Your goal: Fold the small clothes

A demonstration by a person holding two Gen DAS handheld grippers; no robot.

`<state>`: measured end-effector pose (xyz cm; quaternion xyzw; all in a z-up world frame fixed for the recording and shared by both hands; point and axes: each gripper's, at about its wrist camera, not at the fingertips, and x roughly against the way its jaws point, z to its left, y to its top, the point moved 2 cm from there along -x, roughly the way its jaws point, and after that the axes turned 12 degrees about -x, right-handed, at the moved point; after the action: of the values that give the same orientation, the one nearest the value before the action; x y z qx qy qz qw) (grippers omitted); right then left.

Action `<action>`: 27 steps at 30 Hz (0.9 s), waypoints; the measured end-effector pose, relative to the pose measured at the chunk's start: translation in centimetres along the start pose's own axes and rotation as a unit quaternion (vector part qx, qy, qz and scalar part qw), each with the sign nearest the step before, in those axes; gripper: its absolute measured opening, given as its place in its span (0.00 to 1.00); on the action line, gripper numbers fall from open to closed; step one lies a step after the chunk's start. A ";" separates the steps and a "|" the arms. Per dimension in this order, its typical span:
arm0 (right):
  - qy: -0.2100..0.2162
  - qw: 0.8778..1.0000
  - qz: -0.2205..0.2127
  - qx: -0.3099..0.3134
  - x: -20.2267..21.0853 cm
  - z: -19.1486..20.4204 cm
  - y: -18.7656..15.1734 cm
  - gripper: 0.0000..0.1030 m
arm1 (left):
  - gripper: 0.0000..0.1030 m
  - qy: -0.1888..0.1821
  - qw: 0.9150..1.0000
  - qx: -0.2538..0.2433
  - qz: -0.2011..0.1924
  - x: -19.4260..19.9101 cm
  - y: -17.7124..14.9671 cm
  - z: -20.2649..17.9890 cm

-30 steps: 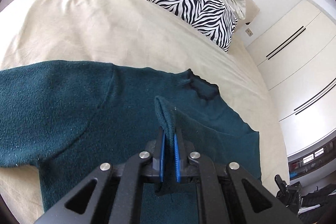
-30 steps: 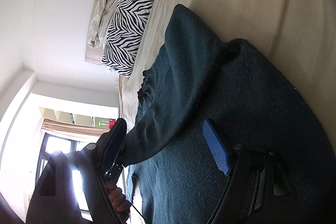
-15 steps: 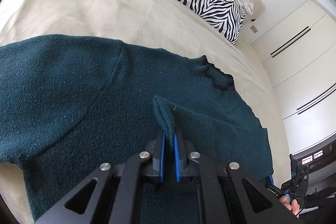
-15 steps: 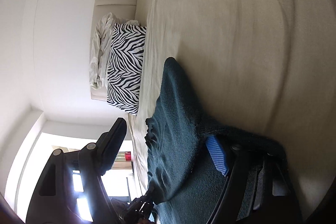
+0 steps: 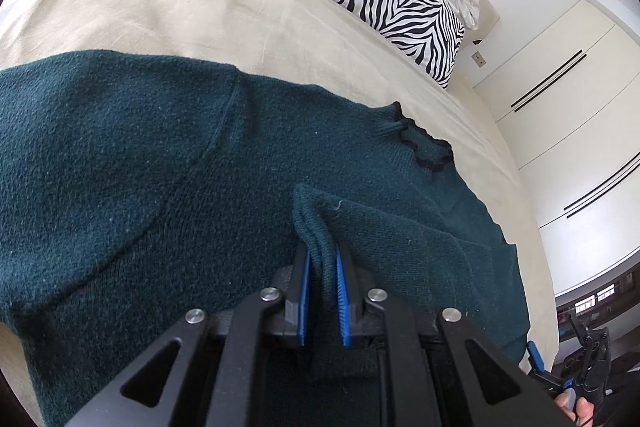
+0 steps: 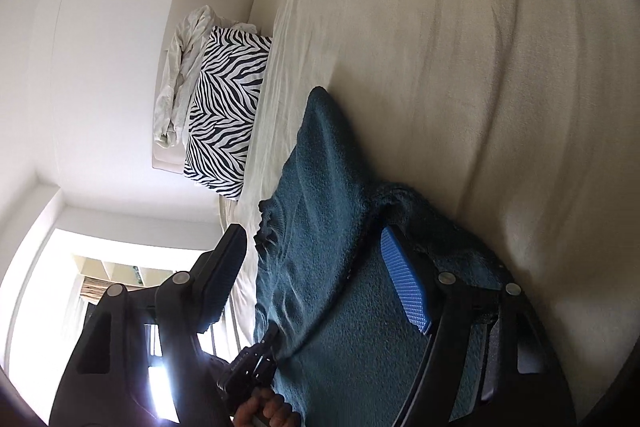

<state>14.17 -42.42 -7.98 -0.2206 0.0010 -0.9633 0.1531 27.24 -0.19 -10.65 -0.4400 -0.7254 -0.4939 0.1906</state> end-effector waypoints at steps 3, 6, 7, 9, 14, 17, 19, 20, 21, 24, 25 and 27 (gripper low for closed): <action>0.011 0.999 0.000 0.044 0.5 3.0 0.3 0.68 | 0.14 -0.003 1.000 0.001 -0.005 -0.2 0.0 0.1; 0.021 0.996 0.026 0.081 -2.0 6.2 1.8 0.68 | 0.14 -0.007 1.000 0.000 -0.013 -0.2 -0.2 0.3; 0.023 0.995 0.042 0.089 -3.3 7.0 2.1 0.68 | 0.14 -0.008 1.000 -0.002 -0.017 -0.2 -0.2 0.4; 0.024 0.991 0.084 0.104 -6.3 8.1 2.6 0.68 | 0.15 -0.010 1.000 -0.007 -0.025 -0.3 -0.5 0.5; -0.028 0.988 0.129 0.080 -12.0 5.2 4.5 0.67 | 0.16 -0.017 0.999 -0.008 -0.037 0.0 -0.9 0.8; 0.007 0.988 0.119 0.101 -10.9 3.4 4.6 0.64 | 0.16 -0.020 0.999 -0.006 -0.038 0.1 -1.0 1.0; 0.020 0.988 0.120 0.093 -9.8 2.4 4.8 0.64 | 0.16 -0.021 0.999 -0.006 -0.039 0.2 -1.0 1.1; 0.017 0.989 0.117 0.090 -9.3 2.3 5.0 0.64 | 0.16 -0.022 0.999 -0.005 -0.039 0.3 -1.1 1.1; 0.011 0.990 0.110 0.089 -8.6 2.3 5.1 0.67 | 0.16 -0.024 0.999 -0.004 -0.040 0.3 -1.1 1.2; 0.015 0.993 0.074 0.095 -7.4 3.7 5.7 0.69 | 0.16 -0.031 0.999 0.002 -0.044 0.4 -1.2 1.4; 0.023 0.993 0.071 0.095 -7.3 4.3 5.9 0.69 | 0.16 -0.033 0.998 0.003 -0.046 0.4 -1.3 1.5; 0.027 0.992 0.076 0.094 -8.4 5.6 6.1 0.69 | 0.16 -0.036 0.998 0.005 -0.047 0.4 -1.4 1.7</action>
<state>25.60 -45.38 -6.91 -0.1780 -0.0691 -0.9504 0.2456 26.14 1.33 -11.83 -0.4215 -0.7542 -0.4826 0.1433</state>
